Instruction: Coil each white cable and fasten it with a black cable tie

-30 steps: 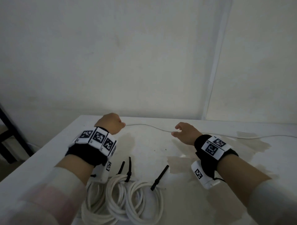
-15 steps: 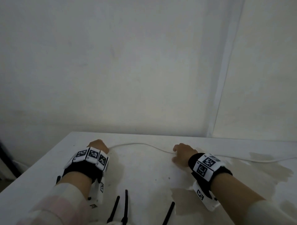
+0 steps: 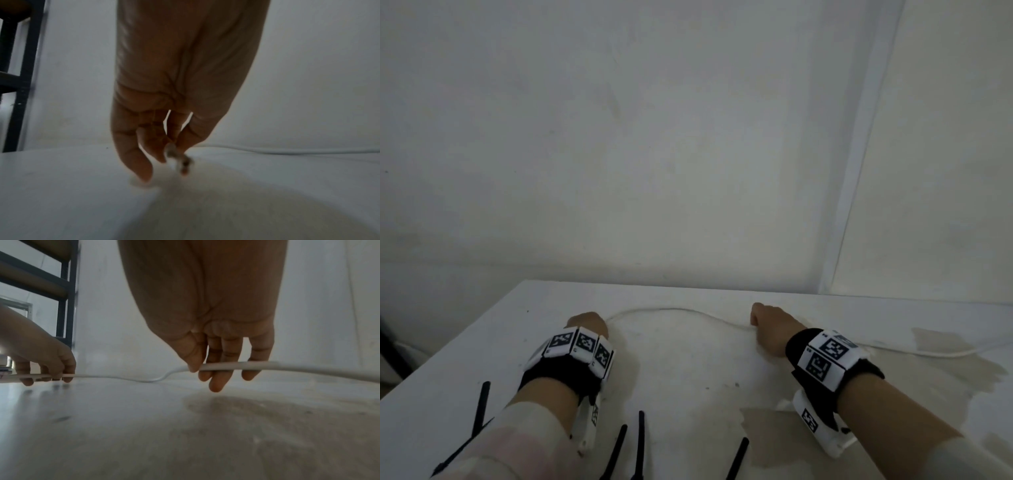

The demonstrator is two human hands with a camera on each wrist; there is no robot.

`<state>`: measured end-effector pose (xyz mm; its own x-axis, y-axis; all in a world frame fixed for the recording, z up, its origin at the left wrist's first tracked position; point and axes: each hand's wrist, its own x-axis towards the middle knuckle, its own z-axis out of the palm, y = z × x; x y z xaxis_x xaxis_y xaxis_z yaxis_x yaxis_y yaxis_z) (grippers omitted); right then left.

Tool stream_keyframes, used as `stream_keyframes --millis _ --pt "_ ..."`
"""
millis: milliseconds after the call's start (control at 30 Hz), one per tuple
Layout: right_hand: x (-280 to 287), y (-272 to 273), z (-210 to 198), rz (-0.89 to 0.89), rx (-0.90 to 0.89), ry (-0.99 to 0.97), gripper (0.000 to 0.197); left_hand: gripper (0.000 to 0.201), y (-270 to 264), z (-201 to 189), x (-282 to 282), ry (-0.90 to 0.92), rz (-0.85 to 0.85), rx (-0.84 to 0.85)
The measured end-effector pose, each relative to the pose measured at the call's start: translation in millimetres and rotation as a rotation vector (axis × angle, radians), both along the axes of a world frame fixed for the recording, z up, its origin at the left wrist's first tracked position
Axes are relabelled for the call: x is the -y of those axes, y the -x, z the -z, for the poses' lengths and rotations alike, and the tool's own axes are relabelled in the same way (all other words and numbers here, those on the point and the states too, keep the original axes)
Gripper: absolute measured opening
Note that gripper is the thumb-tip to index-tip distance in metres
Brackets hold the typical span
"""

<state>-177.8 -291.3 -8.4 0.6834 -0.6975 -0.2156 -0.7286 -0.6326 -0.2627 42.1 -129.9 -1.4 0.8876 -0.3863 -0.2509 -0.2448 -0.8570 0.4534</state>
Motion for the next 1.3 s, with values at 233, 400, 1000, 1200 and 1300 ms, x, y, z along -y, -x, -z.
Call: stream_keyframes --millis 233,400,1000,1200,1300 --pt "0 21 -18 -0.001 0.256 0.128 0.020 0.021 12 -39 8 0.183 0.098 0.115" --pt "-10 46 -36 -0.087 0.370 0.274 0.022 0.031 33 -67 4 0.516 0.154 0.153" --pt "-62 162 -72 -0.110 0.678 0.454 0.016 0.031 124 -111 -67 1.024 0.284 0.019" --pt "-86 177 -70 -0.297 0.615 0.692 0.013 0.025 176 -119 -73 1.067 0.413 0.120" --pt "-103 179 -72 -0.383 0.638 0.747 0.015 0.025 202 -115 -72 1.027 0.525 0.170"
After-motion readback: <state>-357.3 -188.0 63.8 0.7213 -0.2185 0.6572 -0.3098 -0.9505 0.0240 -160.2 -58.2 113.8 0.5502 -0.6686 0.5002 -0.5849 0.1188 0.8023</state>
